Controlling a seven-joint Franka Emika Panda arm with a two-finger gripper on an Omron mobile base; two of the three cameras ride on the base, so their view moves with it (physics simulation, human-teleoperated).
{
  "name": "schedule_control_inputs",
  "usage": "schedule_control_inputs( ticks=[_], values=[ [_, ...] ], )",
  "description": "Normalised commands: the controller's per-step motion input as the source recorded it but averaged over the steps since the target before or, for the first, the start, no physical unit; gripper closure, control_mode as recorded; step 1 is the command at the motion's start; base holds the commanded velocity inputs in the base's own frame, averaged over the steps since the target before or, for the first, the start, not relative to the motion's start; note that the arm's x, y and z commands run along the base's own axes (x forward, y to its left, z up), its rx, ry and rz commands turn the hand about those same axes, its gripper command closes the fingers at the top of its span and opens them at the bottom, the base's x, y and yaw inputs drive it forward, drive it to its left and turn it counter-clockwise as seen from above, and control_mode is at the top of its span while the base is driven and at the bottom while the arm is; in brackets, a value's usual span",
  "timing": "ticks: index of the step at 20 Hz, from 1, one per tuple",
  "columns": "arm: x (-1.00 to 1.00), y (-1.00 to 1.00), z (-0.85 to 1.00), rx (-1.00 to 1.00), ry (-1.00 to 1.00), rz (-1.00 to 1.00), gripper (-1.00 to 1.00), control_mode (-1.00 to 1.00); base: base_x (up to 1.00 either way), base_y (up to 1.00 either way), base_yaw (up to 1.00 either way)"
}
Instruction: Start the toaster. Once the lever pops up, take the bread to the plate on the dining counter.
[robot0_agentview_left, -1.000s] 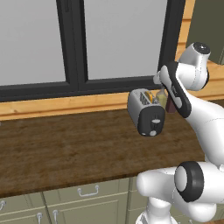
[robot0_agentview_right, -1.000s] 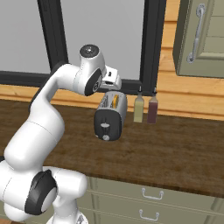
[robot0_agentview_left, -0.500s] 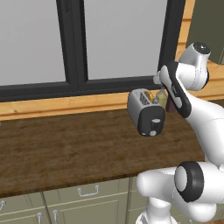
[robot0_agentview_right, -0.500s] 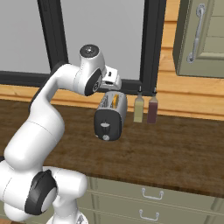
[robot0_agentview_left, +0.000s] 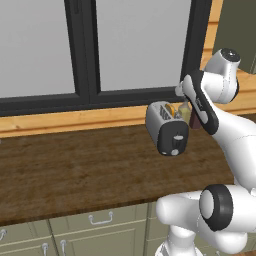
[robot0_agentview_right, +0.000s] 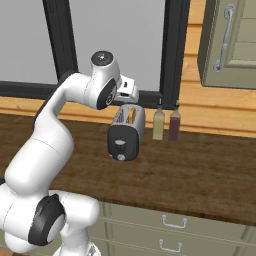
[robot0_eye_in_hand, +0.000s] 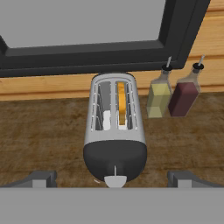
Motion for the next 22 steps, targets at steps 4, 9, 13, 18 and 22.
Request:
schedule_control_inputs(
  ticks=[4, 9, 13, 18, 22],
  values=[
    [0.0, 0.0, 0.0, 0.0, 0.0, 0.0, -1.0, -1.0, 0.0, 0.0, 0.0],
    [0.0, 0.0, 0.0, 0.0, 0.0, 0.0, -1.0, -1.0, 0.0, 0.0, 0.0],
    [0.0, 0.0, 0.0, 0.0, 0.0, 0.0, -1.0, -1.0, 0.0, 0.0, 0.0],
    [-0.03, -0.07, -0.02, 0.0, 0.0, 0.0, -1.0, -1.0, 0.0, 0.0, 0.0],
    [-0.11, -0.28, -0.09, 0.02, 0.0, 0.0, -1.0, -1.0, 0.0, 0.0, 0.0]
  ],
)
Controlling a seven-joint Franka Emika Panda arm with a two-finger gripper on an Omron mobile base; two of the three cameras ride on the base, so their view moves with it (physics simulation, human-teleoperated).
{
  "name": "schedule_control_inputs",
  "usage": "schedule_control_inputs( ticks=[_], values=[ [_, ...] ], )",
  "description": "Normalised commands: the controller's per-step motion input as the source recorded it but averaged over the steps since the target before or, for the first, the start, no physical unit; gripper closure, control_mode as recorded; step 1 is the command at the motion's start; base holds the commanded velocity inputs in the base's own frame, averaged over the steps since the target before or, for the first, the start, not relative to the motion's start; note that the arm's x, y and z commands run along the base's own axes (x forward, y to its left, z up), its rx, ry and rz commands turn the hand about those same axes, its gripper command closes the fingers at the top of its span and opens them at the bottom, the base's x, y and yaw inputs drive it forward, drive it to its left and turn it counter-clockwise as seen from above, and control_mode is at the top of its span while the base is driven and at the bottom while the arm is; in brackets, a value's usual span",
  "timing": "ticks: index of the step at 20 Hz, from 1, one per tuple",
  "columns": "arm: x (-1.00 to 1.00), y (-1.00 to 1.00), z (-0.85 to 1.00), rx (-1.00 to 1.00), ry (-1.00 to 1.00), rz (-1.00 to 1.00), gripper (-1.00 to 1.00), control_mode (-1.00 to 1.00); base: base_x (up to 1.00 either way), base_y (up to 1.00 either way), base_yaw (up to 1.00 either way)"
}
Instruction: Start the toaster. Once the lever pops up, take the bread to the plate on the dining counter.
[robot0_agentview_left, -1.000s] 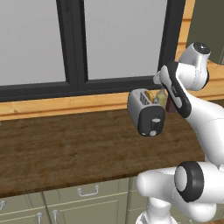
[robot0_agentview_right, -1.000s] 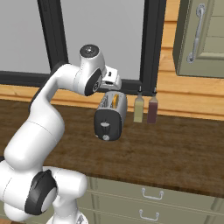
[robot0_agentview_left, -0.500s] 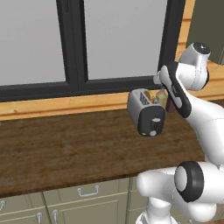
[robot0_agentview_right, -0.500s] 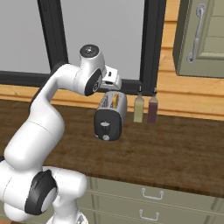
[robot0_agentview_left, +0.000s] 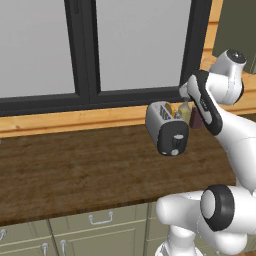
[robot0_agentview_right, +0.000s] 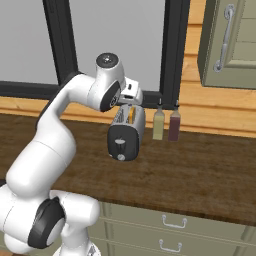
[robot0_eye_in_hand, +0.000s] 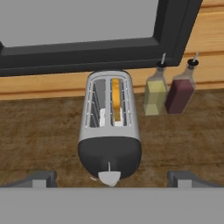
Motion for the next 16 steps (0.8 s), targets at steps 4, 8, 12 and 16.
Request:
schedule_control_inputs(
  ticks=[4, 8, 12, 16],
  values=[
    [-0.02, -0.21, -0.1, 0.02, 0.0, 0.0, -1.0, -1.0, 0.0, 0.0, 0.0],
    [0.0, -0.1, -0.27, 0.0, 0.0, 0.0, -1.0, -1.0, 0.0, 0.0, 0.0],
    [0.0, 0.0, -0.42, 0.0, 0.0, 0.0, -1.0, -1.0, 0.0, 0.0, 0.0],
    [0.0, 0.0, -0.47, 0.0, 0.01, 0.0, -1.0, -1.0, 0.0, 0.0, 0.0]
  ],
)
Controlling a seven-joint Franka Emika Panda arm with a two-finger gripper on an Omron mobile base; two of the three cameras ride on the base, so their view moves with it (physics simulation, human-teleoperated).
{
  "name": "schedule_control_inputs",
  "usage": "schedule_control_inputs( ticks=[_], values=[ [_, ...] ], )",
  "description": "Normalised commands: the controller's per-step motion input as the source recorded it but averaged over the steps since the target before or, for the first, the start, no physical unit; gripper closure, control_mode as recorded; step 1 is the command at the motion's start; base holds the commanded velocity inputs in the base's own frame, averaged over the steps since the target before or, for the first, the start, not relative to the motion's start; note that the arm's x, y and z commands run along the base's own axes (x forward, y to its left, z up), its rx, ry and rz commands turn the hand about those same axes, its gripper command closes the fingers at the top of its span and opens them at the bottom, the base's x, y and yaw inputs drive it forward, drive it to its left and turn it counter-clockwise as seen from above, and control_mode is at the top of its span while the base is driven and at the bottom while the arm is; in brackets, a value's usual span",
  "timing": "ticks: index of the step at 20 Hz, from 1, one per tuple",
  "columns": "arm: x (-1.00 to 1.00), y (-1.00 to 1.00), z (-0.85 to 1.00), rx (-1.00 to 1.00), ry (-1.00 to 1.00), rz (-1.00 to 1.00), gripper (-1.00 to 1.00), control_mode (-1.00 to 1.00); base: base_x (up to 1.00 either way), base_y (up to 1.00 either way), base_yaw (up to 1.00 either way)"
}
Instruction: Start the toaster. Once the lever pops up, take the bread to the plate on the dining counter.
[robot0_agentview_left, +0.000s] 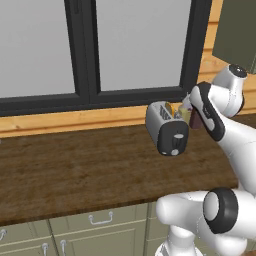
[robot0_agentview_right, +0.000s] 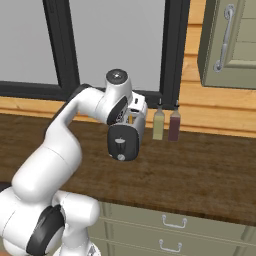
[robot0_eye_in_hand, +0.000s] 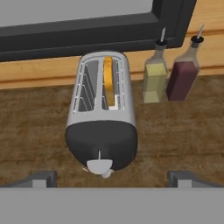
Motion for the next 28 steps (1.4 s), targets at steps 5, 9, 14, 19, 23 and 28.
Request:
schedule_control_inputs(
  ticks=[5, 9, 14, 19, 23, 28],
  values=[
    [0.09, 0.04, -0.37, 0.0, 0.0, 0.0, -1.0, -1.0, 0.0, 0.0, 0.0],
    [0.22, 0.19, -0.15, 0.0, 0.0, 0.0, -1.0, -1.0, 0.0, 0.0, 0.0],
    [0.28, 0.18, -0.01, 0.0, 0.0, 0.0, -1.0, -1.0, 0.0, 0.0, 0.0],
    [0.22, 0.0, -0.02, 0.0, 0.0, 0.0, -1.0, -1.0, 0.0, 0.0, 0.0],
    [0.19, 0.0, -0.14, 0.0, 0.0, 0.0, -1.0, -1.0, 0.0, 0.0, 0.0],
    [0.17, 0.0, -0.19, 0.0, 0.0, 0.0, -1.0, -1.0, 0.0, 0.0, 0.0]
  ],
)
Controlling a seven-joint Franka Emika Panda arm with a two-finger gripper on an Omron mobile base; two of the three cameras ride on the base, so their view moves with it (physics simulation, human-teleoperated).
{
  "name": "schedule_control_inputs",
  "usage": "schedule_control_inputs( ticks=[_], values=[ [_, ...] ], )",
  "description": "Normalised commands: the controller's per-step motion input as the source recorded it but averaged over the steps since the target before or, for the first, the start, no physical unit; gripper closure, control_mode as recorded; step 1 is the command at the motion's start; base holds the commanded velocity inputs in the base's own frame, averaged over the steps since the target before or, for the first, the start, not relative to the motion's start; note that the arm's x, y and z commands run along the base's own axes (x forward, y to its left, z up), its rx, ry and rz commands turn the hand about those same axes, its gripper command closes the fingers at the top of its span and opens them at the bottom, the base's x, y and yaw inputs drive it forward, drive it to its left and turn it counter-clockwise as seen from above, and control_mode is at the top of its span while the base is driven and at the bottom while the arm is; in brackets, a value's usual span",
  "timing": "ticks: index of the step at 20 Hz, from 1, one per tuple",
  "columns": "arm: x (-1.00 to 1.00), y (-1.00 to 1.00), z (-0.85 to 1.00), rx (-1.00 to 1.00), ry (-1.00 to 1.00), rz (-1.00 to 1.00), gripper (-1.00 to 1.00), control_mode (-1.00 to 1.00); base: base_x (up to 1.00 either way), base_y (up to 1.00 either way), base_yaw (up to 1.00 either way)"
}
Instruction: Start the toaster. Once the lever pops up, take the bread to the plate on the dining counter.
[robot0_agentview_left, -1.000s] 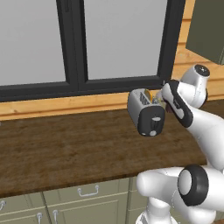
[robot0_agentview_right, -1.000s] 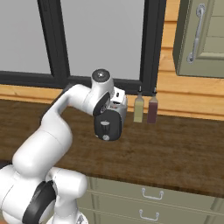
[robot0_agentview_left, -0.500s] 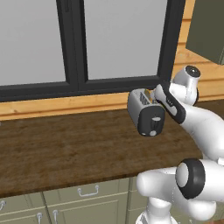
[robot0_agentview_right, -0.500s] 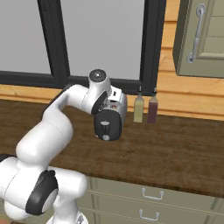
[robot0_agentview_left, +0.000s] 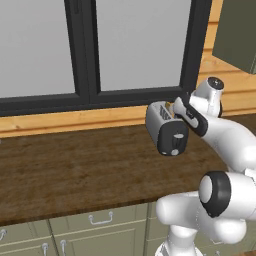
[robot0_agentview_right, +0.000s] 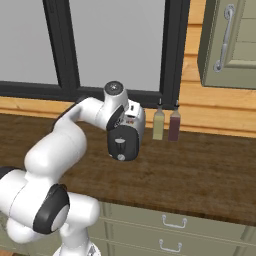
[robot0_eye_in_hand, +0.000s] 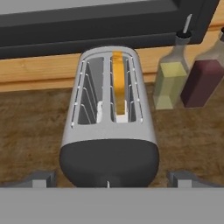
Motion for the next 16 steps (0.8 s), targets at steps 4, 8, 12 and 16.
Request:
schedule_control_inputs(
  ticks=[4, 8, 12, 16],
  values=[
    [0.21, 0.0, -0.18, 0.0, 0.0, 0.0, -1.0, -1.0, 0.0, 0.0, 0.0],
    [0.24, 0.0, -0.2, 0.03, 0.0, 0.0, -1.0, -1.0, 0.0, 0.0, 0.0],
    [0.24, 0.0, -0.19, 0.07, -0.03, 0.0, -1.0, -1.0, 0.0, 0.0, 0.0],
    [0.31, 0.0, -0.08, 0.08, -0.05, 0.0, -1.0, -1.0, 0.0, 0.0, 0.0]
  ],
)
